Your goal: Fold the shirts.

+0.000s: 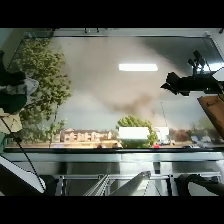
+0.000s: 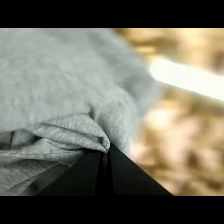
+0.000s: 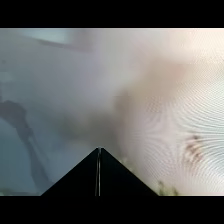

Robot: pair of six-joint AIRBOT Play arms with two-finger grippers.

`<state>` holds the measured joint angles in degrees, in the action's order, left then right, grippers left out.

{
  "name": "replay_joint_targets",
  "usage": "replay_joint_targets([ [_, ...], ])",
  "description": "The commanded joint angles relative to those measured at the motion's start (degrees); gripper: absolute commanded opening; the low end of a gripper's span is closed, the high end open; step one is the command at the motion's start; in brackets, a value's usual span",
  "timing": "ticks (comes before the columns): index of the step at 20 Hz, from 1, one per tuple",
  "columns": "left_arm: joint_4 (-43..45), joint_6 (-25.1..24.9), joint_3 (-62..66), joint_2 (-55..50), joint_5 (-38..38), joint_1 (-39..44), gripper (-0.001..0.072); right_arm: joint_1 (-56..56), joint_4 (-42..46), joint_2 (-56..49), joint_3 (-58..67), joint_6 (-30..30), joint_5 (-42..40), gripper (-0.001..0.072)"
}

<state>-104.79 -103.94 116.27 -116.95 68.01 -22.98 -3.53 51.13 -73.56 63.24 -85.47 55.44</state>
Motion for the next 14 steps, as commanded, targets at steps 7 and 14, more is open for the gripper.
replay_joint_targets([
  [7,-39.21,-7.85,3.80,11.96,13.46,27.76,0.0016,-4.66,0.68,-0.02,0.02,0.22,1.27,0.0019],
  [14,-34.69,-7.06,-8.26,17.11,13.64,32.00,0.0018,-9.94,0.63,-0.02,0.02,2.69,11.28,0.0019],
])
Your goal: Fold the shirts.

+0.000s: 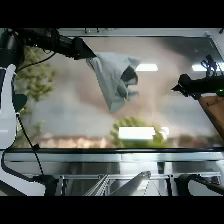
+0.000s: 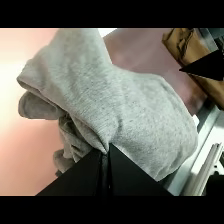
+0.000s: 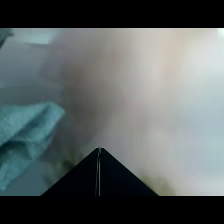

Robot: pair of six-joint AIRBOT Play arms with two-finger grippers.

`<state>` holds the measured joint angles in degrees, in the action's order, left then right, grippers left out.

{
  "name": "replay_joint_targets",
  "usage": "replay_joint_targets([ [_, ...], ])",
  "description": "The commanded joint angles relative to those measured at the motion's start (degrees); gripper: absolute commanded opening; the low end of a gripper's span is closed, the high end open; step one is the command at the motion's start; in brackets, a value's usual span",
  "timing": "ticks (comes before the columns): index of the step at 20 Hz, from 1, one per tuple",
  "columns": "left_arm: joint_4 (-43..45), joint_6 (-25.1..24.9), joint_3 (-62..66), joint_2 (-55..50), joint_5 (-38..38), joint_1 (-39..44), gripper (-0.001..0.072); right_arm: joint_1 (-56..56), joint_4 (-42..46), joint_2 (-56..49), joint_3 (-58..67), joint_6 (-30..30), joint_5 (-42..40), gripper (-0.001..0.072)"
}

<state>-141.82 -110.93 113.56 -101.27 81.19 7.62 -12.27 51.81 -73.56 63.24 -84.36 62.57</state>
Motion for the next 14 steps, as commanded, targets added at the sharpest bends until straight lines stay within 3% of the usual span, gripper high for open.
replay_joint_targets([
  [1,3.89,-0.07,-8.02,1.42,0.26,1.40,0.0019,-1.09,-0.07,-0.02,0.02,1.81,4.96,0.0019],
  [7,5.35,0.55,-16.15,1.33,3.04,-3.21,0.0018,-0.31,-0.07,-0.04,0.00,4.50,7.08,0.0044],
  [9,5.42,2.01,-16.15,1.33,6.84,-6.56,0.0022,1.05,-0.26,-0.04,0.00,5.49,7.54,0.0542],
  [10,5.97,3.13,-16.15,1.29,8.17,-8.20,0.0148,2.32,-0.24,-0.07,0.00,5.62,7.23,0.0594],
  [11,6.54,3.74,-16.15,1.29,9.20,-9.70,0.0411,3.96,-0.26,-0.22,0.00,5.60,6.21,0.0591],
  [12,7.80,4.44,-16.15,1.29,9.99,-11.08,0.0720,5.70,-0.57,-0.61,0.00,5.57,5.07,0.0591],
  [14,10.78,6.69,-16.17,1.31,12.63,-13.90,0.0720,9.90,-1.60,-2.49,0.00,5.57,2.78,0.0591],
])
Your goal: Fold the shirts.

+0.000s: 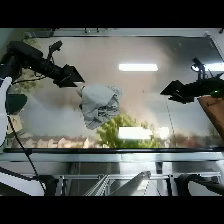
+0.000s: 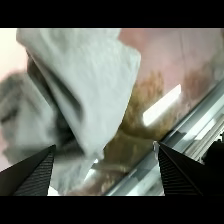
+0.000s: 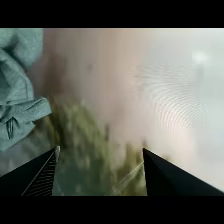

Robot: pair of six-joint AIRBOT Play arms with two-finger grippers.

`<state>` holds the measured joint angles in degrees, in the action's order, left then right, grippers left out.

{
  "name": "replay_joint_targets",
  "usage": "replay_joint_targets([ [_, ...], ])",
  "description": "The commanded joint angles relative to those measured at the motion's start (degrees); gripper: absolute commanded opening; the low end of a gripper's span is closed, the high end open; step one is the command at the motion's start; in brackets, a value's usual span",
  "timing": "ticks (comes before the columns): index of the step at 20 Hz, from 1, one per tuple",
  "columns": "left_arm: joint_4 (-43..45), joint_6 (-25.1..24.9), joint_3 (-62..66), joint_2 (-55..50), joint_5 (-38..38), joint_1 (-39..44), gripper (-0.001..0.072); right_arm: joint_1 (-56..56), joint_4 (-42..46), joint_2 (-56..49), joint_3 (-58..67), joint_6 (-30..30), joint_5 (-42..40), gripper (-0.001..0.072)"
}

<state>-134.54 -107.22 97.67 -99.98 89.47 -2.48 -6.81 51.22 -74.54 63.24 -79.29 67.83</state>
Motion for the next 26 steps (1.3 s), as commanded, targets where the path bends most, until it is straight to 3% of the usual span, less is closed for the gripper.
replay_joint_targets([
  [1,6.27,4.70,-0.46,0.04,5.97,-5.27,0.0720,6.88,-1.77,-3.13,0.00,0.50,-4.17,0.0591],
  [3,11.06,7.52,-5.38,1.81,6.21,-8.33,0.0720,11.47,-4.57,-7.30,0.02,1.53,-8.37,0.0589],
  [7,9.92,6.49,-23.82,7.02,3.80,-10.62,0.0720,17.84,-19.65,-17.55,0.11,9.68,-15.67,0.0578],
  [8,9.90,6.25,-27.98,8.13,0.98,-10.01,0.0720,18.38,-23.21,-19.78,0.37,11.69,-15.78,0.0551],
  [9,9.92,5.68,-31.85,9.07,-2.21,-9.11,0.0720,18.69,-26.34,-21.55,0.66,13.81,-15.72,0.0444],
  [11,9.86,4.55,-37.33,10.05,-5.95,-6.47,0.0720,18.91,-30.77,-23.76,0.76,16.39,-15.80,0.0442],
  [21,2.54,2.25,-42.05,9.86,-20.76,10.60,0.0701,24.28,-33.53,-26.62,1.77,15.91,-21.40,0.0441],
  [26,1.20,2.23,-42.03,9.88,-24.94,13.05,0.0700,26.18,-38.51,-29.33,4.79,15.50,-21.53,0.0440],
])
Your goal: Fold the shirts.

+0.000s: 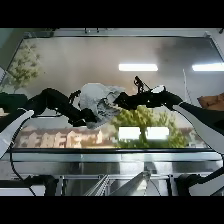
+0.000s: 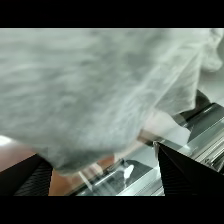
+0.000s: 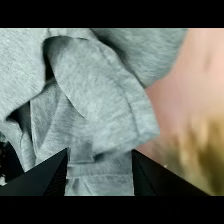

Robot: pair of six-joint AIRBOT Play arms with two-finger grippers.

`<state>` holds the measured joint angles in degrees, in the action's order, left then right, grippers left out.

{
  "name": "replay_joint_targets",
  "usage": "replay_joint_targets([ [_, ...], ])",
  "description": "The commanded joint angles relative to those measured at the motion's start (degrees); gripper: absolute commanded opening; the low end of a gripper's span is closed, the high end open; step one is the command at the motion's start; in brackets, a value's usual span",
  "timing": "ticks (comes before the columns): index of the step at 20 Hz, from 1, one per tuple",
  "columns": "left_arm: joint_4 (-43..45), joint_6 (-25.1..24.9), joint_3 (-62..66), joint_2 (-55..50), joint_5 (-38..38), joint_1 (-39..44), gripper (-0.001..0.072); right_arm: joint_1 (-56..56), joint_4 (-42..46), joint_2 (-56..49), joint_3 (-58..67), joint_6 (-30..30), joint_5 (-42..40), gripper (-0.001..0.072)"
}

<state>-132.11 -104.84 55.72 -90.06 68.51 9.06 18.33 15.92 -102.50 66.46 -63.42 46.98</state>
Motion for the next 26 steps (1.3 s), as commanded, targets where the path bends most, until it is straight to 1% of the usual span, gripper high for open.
replay_joint_targets([
  [1,-1.68,-0.13,-0.09,-0.04,-4.81,1.51,0.0669,1.05,-4.17,-2.01,2.67,-0.37,-0.72,0.0440],
  [2,-1.70,-0.15,-0.09,-0.04,-5.73,1.51,0.0487,1.05,-5.33,-2.62,3.67,-0.35,-0.87,0.0438],
  [3,-1.70,-0.15,-0.09,-0.04,-6.54,1.51,0.0341,1.05,-6.62,-3.15,4.66,-0.04,-1.16,0.0372],
  [4,-1.77,-0.15,-0.09,-0.04,-7.15,1.51,0.0166,1.03,-8.07,-3.37,5.40,1.55,-1.14,0.0207],
  [5,-2.32,-0.85,-0.07,-0.02,-7.28,1.49,0.0017,0.98,-9.16,-3.28,6.12,2.93,-0.85,0.0042],
  [6,-3.02,-2.05,0.37,0.02,-6.73,0.94,0.0017,0.59,-9.35,-2.95,6.97,3.74,0.39,0.0018],
  [9,-3.02,-3.02,5.09,2.58,-1.60,-0.83,0.0017,-2.23,-8.52,1.79,7.56,7.54,3.82,0.0017],
  [11,-2.99,-3.41,10.08,7.43,1.33,-3.17,0.0017,-5.84,-5.38,7.72,7.56,7.74,4.48,0.0016],
  [14,-2.97,-3.04,17.88,15.74,4.33,-7.61,0.0018,-12.92,5.16,20.98,7.56,6.86,4.46,0.0017],
  [18,-2.93,0.37,28.68,25.38,6.71,-13.66,0.0017,-20.52,19.98,41.48,7.54,6.40,4.44,0.0017],
  [19,-2.89,0.46,30.93,27.56,6.69,-14.84,0.0018,-21.86,23.26,46.47,7.54,6.40,4.44,0.0017],
  [21,-2.78,1.92,34.27,31.15,6.71,-16.83,0.0018,-23.54,28.74,54.29,7.54,6.03,4.44,0.0017],
  [23,-2.82,2.80,35.60,34.67,6.71,-18.08,0.0018,-24.04,33.66,60.65,7.54,3.93,4.48,0.0017],
  [26,-2.97,3.91,35.58,40.50,6.71,-18.25,0.0018,-24.04,37.11,68.59,7.52,3.82,3.37,0.0017],
])
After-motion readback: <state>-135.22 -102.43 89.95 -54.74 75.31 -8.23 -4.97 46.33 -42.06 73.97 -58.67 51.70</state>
